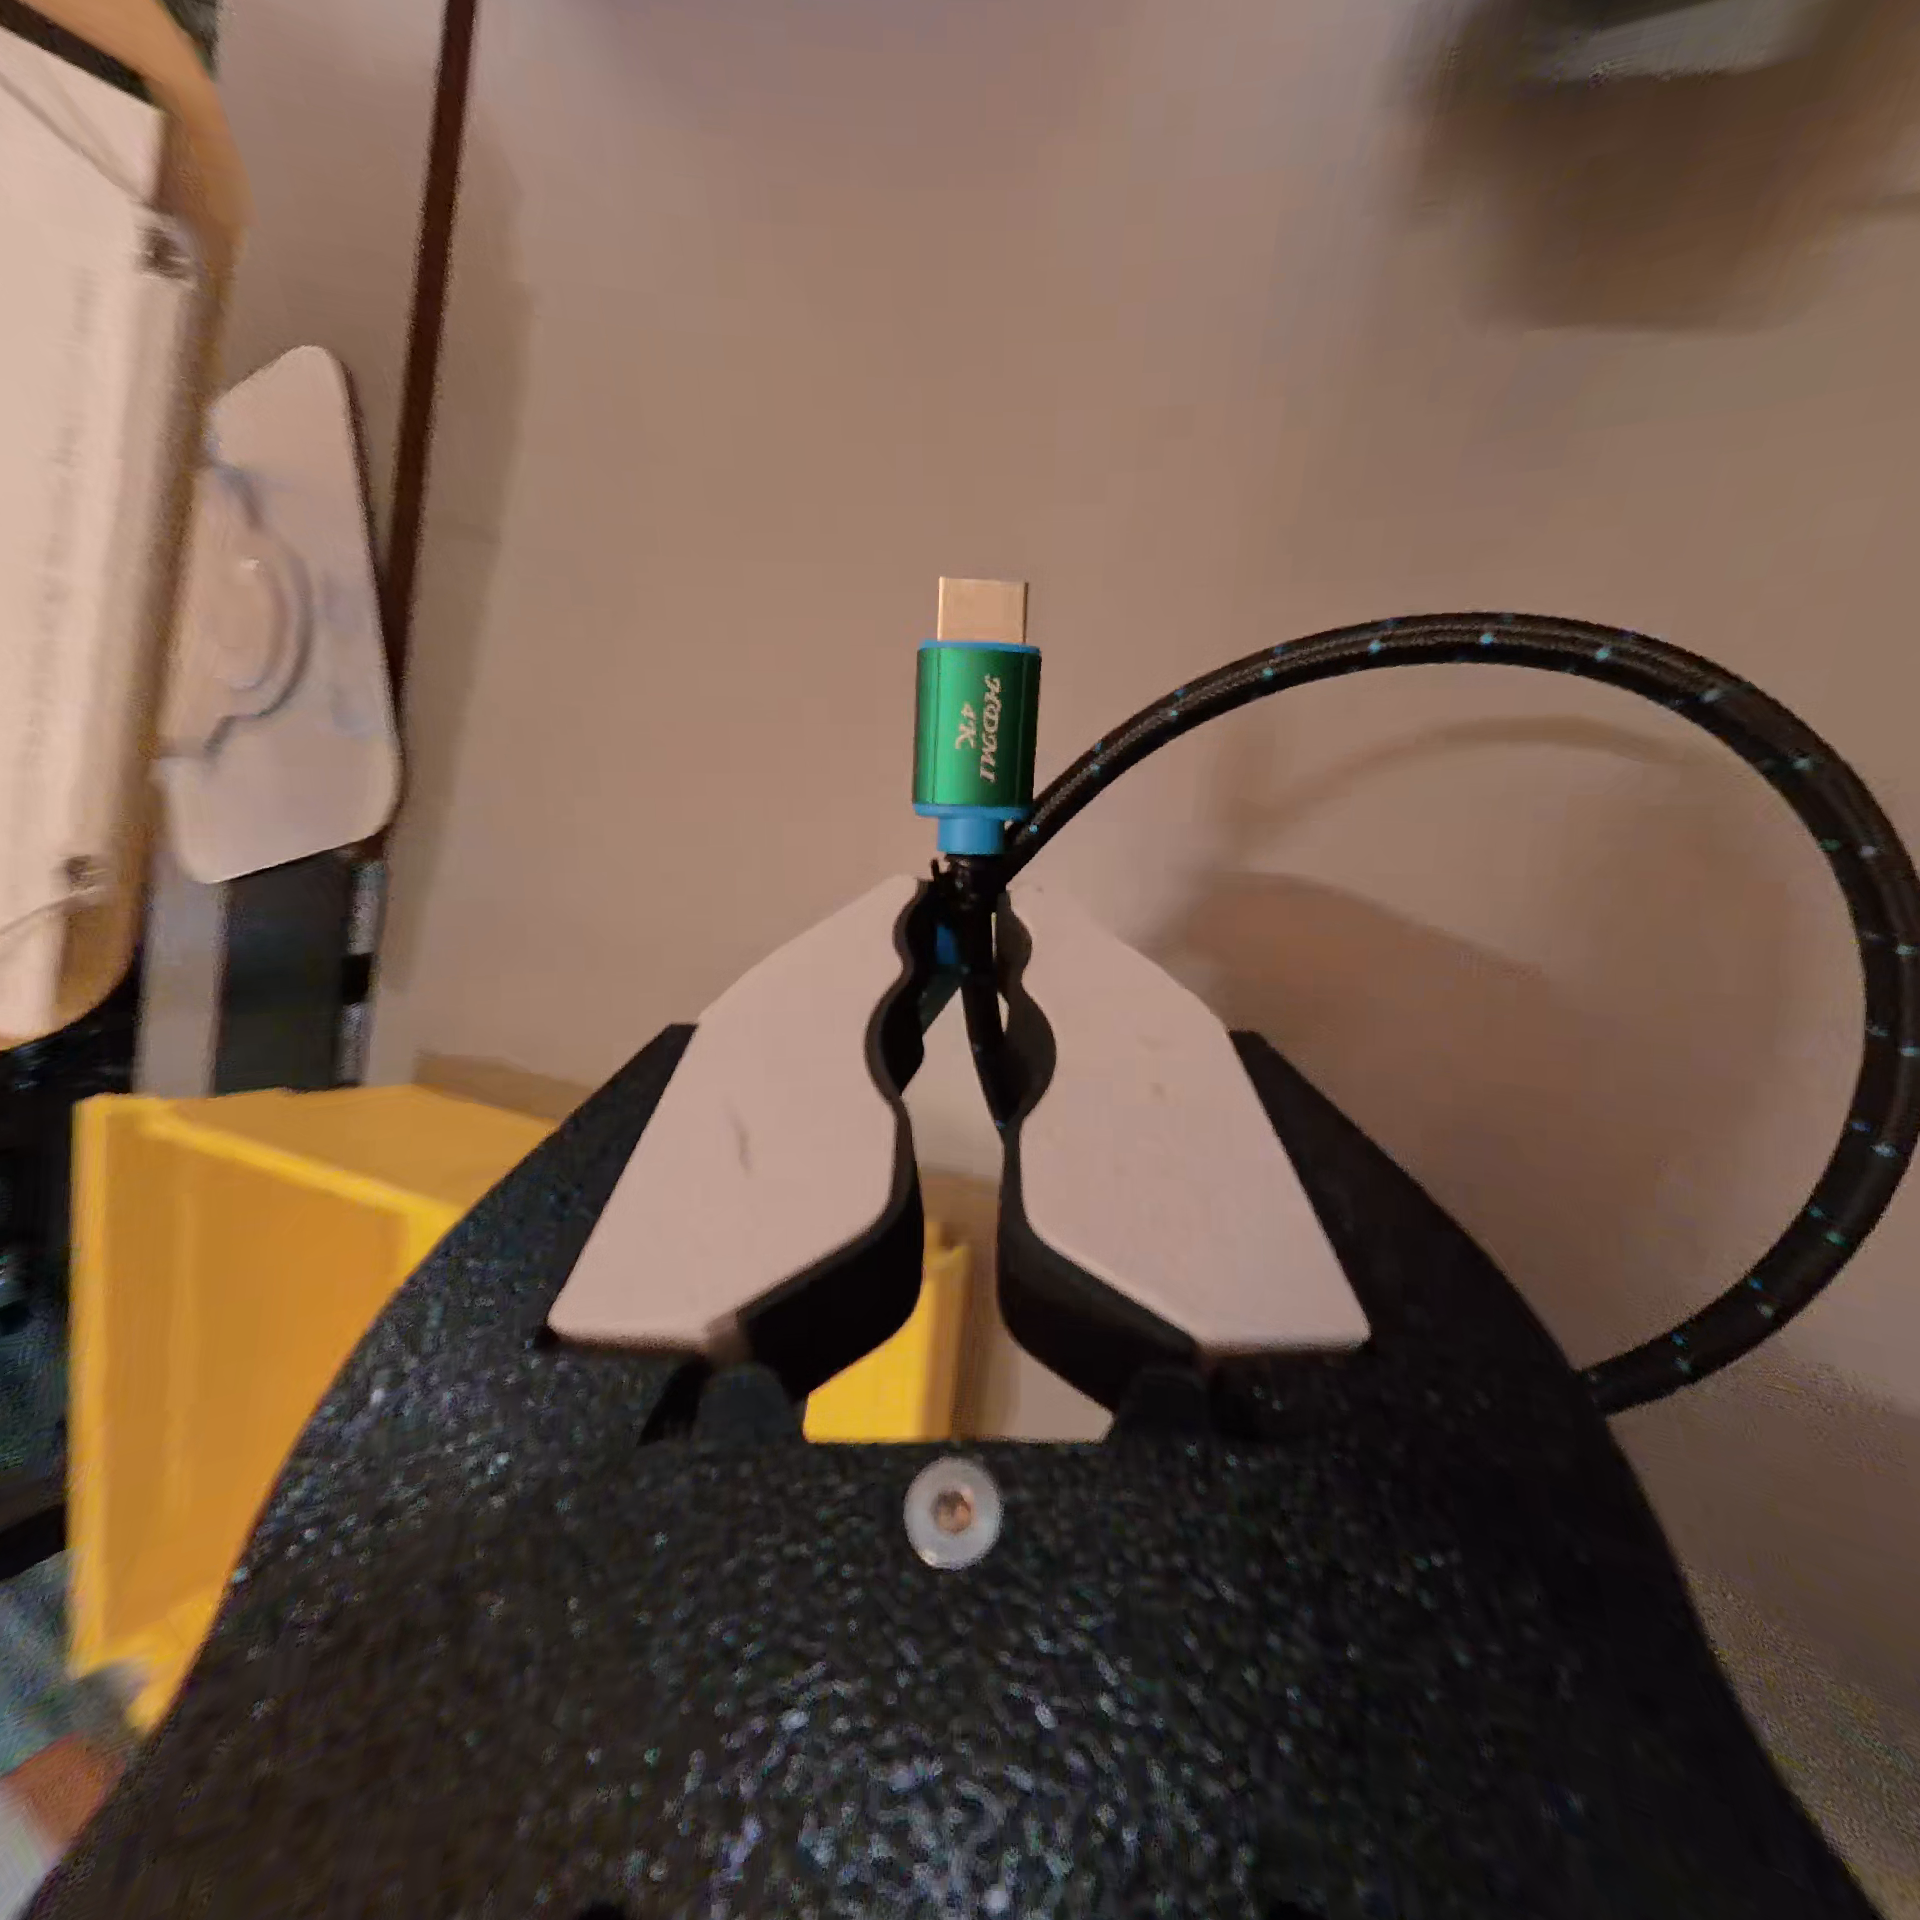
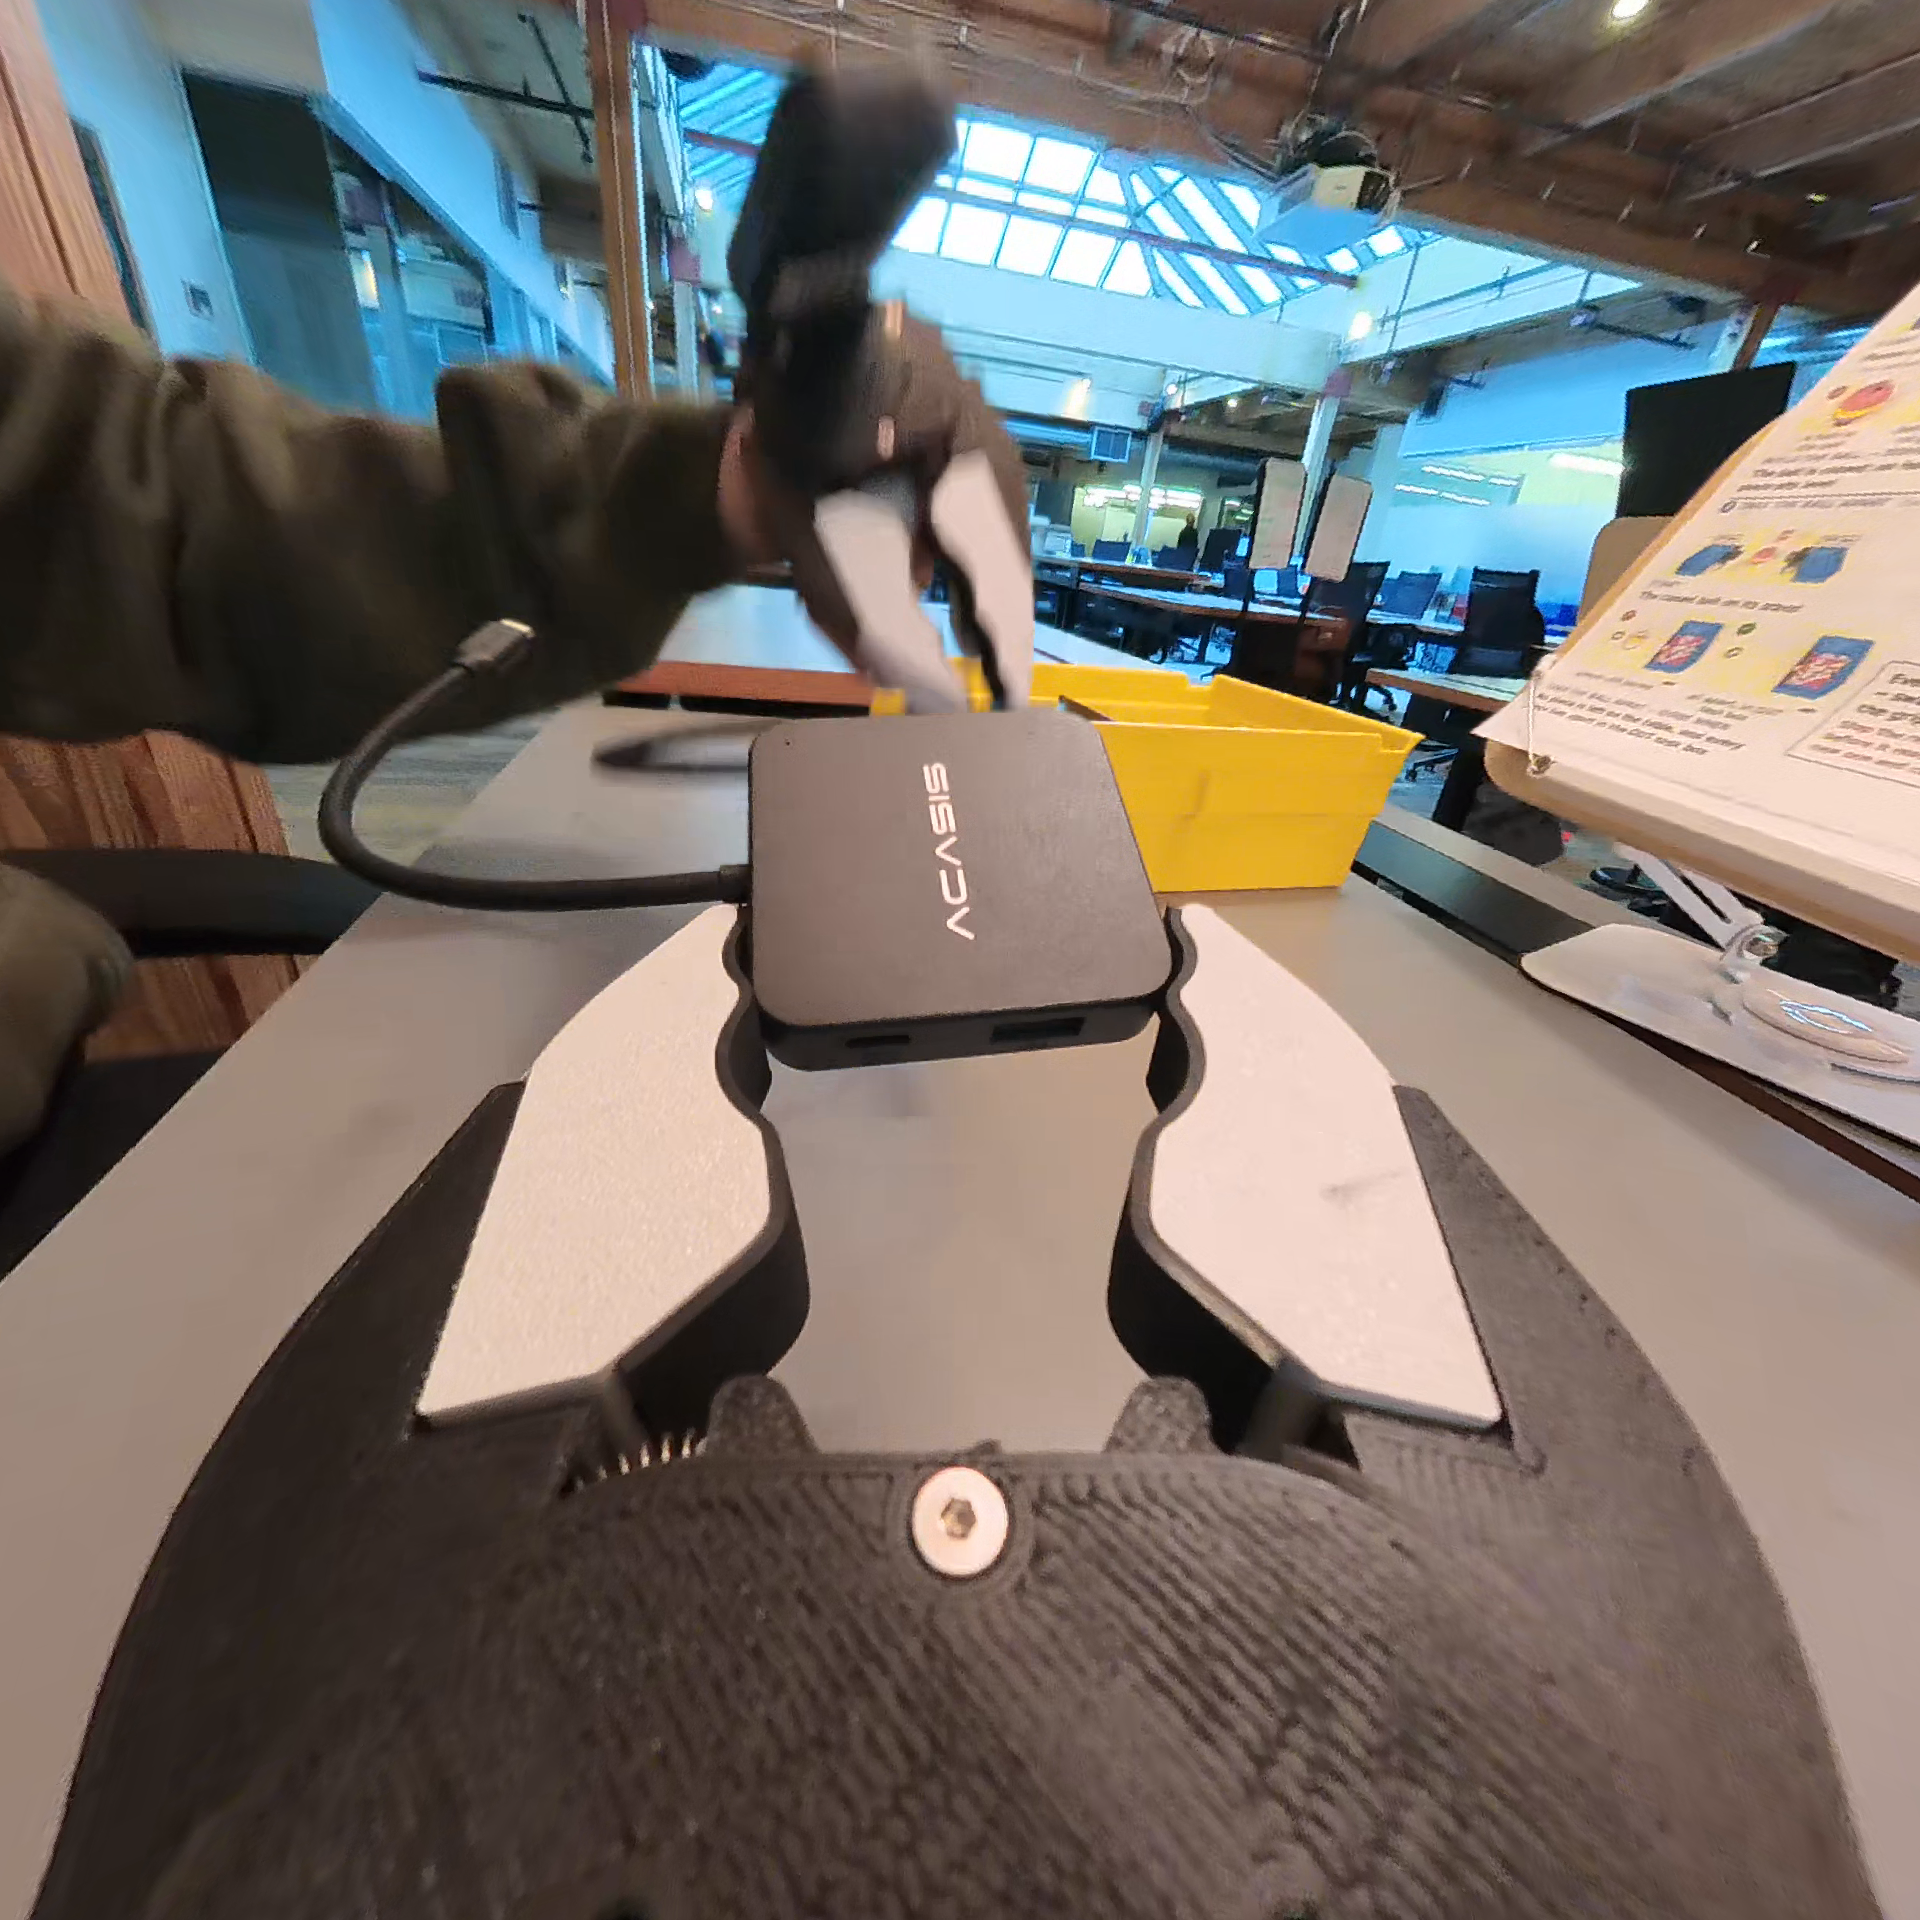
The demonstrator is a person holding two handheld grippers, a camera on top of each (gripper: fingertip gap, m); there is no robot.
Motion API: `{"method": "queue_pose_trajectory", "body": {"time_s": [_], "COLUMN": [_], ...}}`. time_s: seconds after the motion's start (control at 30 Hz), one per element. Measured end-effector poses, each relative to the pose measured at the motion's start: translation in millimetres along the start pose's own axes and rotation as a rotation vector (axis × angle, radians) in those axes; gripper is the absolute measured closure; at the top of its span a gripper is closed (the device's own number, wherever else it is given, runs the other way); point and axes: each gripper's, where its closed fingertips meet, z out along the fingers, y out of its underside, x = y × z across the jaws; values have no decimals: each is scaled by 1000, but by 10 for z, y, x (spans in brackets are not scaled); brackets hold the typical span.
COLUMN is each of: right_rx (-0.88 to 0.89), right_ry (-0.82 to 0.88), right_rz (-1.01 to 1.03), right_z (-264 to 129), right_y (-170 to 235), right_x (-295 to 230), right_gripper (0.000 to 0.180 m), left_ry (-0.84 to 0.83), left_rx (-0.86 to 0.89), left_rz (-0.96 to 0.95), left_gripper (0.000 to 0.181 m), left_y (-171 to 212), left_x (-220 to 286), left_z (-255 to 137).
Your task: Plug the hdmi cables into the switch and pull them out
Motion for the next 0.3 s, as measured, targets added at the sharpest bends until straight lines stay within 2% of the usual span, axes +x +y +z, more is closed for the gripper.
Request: {"method": "queue_pose_trajectory", "body": {"time_s": [0.03,0.17,0.3], "right_rx": [2,-6,-62], "right_ry": [2,-8,-23], "right_rz": [1,-4,-46], "right_z": [-2,8,70], "right_y": [-3,6,77], "right_x": [3,-16,-69], "right_gripper": [107,107,106], "left_ry": [8,211,300], "left_rx": [-11,50,-161], "left_rz": [7,-36,42], "left_gripper": [171,171,171], "left_y": [-26,-429,-552], "left_x": [-60,67,305], "left_z": [-144,-587,-433]}}
